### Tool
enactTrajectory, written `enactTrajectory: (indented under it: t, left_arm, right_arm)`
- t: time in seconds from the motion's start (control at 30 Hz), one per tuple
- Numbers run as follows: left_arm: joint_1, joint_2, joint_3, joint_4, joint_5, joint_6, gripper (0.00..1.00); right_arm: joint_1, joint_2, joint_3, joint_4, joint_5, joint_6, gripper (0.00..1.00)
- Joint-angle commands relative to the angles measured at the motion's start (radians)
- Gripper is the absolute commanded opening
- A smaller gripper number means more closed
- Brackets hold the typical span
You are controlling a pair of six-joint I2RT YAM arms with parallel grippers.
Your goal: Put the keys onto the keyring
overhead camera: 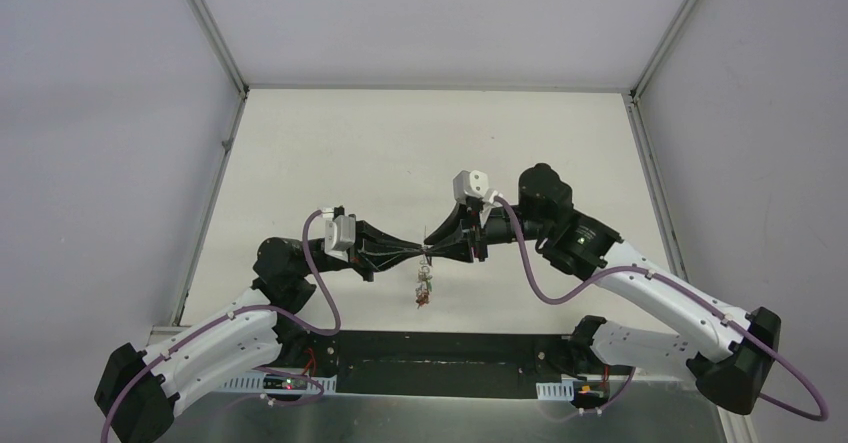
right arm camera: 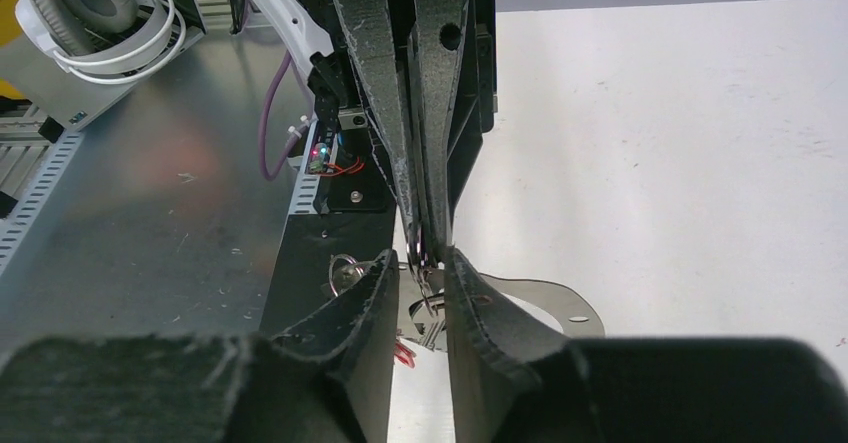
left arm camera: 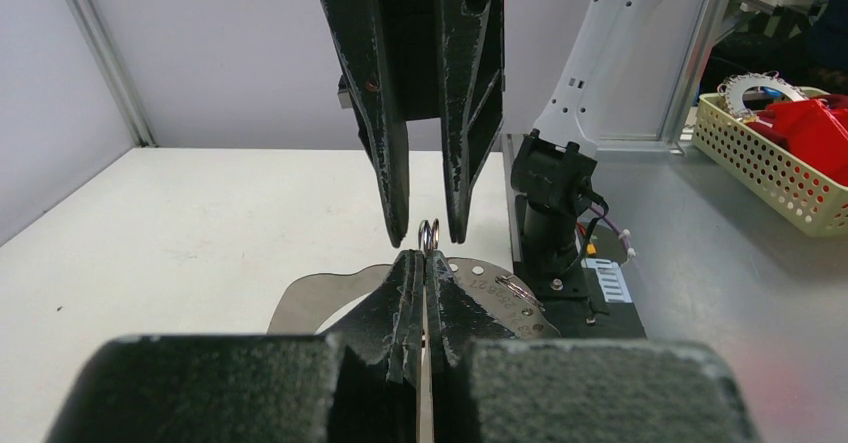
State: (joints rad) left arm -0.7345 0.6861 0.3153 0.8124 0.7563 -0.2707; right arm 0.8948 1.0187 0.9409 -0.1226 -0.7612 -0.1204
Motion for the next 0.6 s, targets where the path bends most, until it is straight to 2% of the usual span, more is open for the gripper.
enactTrajectory:
  t: [0.0, 0.27, 0.47, 0.57]
  left_arm:
    - [-0.009, -0.012, 0.019, 0.077, -0.026, -0.005, 0.00]
    - [-0.009, -0.017, 0.021, 0.058, -0.028, -0.005, 0.00]
    - [-0.009, -0.023, 0.022, 0.022, -0.034, -0.004, 0.00]
    - [-0.009, -0.035, 0.029, -0.025, -0.035, 0.006, 0.07]
  right_arm:
    - [0.003, 0.015, -0.008, 0.054, -0.029, 0.009, 0.23]
    - [0.003, 0.022, -0.011, 0.054, -0.024, 0.007, 0.00]
    - [0.003, 0.014, -0.011, 0.045, -0.012, 0.006, 0.00]
    - [0.003, 0.013, -0.005, 0.015, -0.002, -0.003, 0.00]
